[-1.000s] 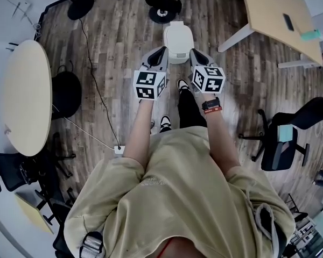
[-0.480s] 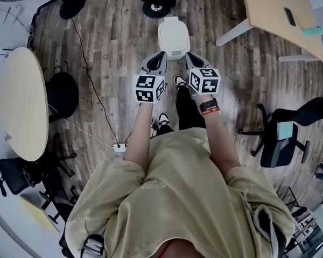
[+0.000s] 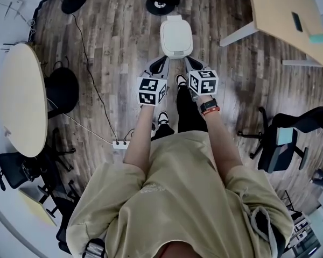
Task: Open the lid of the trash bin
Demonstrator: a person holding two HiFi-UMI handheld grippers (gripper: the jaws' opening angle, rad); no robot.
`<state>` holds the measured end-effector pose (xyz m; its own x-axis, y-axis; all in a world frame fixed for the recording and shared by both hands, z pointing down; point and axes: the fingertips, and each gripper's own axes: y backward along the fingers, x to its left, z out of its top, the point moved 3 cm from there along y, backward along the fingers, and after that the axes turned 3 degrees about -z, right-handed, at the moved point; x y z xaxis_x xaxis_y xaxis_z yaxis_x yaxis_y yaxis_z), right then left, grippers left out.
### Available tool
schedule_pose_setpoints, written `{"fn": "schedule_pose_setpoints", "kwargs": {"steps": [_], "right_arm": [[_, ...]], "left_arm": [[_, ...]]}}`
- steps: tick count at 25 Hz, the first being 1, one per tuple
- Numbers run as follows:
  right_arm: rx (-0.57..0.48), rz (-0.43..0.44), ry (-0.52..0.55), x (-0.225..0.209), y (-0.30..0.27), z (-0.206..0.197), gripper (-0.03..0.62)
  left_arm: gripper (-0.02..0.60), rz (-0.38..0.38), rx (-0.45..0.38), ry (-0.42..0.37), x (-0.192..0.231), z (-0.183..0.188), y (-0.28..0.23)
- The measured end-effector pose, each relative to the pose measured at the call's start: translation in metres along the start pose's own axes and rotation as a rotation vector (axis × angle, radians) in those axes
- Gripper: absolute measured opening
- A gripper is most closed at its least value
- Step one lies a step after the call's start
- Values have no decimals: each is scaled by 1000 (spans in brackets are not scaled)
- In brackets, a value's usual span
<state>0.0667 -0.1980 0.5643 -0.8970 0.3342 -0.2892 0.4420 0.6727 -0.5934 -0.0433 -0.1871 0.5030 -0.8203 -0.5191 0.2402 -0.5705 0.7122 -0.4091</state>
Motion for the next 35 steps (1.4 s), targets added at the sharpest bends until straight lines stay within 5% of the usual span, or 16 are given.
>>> {"fn": "schedule_pose_setpoints", "kwargs": {"steps": [12, 35], "right_arm": [[141, 51, 76, -23, -61, -36, 3], [338, 61, 32, -82, -182, -95, 2]], "left_arm": [[25, 7, 61, 63, 20, -35, -35], [25, 23, 102, 120, 78, -97, -115]]}}
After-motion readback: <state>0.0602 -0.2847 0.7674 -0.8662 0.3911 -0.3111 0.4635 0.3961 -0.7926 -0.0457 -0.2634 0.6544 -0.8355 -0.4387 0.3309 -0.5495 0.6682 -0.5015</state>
